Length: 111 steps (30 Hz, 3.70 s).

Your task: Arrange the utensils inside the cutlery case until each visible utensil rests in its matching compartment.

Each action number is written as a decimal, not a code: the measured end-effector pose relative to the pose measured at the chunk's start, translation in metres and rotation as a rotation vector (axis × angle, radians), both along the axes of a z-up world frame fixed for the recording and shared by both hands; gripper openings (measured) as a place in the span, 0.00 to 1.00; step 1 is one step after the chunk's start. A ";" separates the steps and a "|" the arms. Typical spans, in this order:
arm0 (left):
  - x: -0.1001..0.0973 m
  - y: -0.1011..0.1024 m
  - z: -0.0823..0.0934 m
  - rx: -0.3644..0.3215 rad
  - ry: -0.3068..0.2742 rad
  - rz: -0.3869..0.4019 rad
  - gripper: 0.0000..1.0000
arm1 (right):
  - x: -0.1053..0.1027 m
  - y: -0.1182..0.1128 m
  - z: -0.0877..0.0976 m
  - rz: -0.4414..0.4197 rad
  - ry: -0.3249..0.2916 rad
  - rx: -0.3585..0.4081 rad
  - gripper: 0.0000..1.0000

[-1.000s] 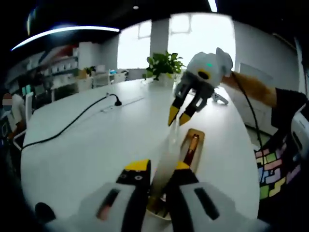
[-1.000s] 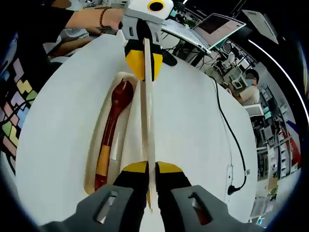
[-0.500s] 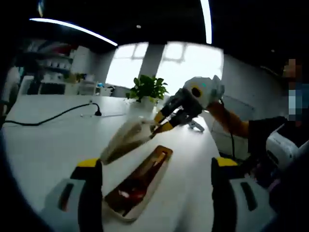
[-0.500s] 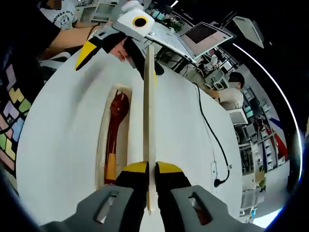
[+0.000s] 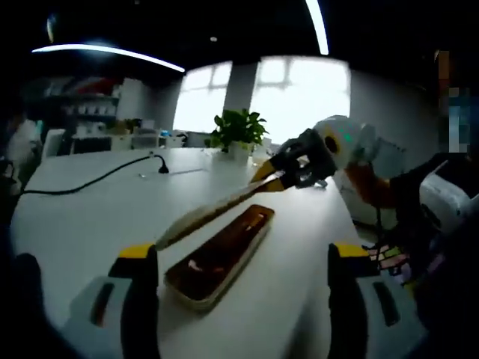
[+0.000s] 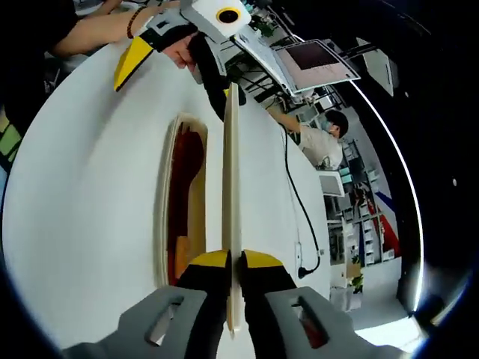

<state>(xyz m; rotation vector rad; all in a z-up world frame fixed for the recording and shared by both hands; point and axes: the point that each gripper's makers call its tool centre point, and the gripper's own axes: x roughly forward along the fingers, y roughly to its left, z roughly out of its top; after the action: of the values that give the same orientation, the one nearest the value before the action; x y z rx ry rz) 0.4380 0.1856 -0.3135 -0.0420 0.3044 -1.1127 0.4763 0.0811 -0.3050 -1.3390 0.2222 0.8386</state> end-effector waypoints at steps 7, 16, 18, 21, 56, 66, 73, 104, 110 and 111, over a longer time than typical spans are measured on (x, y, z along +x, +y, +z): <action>0.009 0.004 -0.005 -0.025 0.037 0.038 1.00 | 0.001 0.003 -0.008 -0.005 -0.115 -0.009 0.03; 0.008 0.000 -0.020 0.011 0.070 0.016 1.00 | 0.000 0.005 -0.017 0.019 -0.193 -0.006 0.03; 0.008 0.000 -0.022 0.013 0.075 0.017 0.99 | 0.000 0.005 -0.017 0.022 -0.209 -0.006 0.04; 0.008 0.000 -0.023 0.014 0.078 0.021 0.99 | 0.003 0.005 -0.017 0.015 -0.229 -0.012 0.04; 0.016 0.006 -0.032 0.036 0.093 0.092 0.82 | -0.015 -0.006 -0.035 0.037 -0.276 -0.097 0.10; 0.019 0.009 -0.034 0.026 0.109 0.118 0.70 | -0.022 -0.013 -0.028 0.048 -0.262 -0.101 0.11; 0.019 0.008 -0.035 0.025 0.121 0.122 0.69 | -0.031 -0.029 -0.021 0.027 -0.221 -0.046 0.13; 0.020 0.008 -0.040 0.025 0.138 0.125 0.67 | -0.037 -0.082 -0.036 -0.075 -0.234 0.029 0.02; 0.020 0.008 -0.040 0.023 0.141 0.125 0.67 | -0.041 -0.083 -0.044 -0.075 -0.269 -0.001 0.02; 0.020 0.008 -0.041 0.023 0.141 0.125 0.67 | -0.042 -0.083 -0.046 -0.067 -0.278 -0.013 0.02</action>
<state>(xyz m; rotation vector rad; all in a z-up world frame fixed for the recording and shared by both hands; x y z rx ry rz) 0.4579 0.1936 -0.3540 -0.1185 0.4351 -0.9836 0.4345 -0.0017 -0.3507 -1.4358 0.0547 0.5877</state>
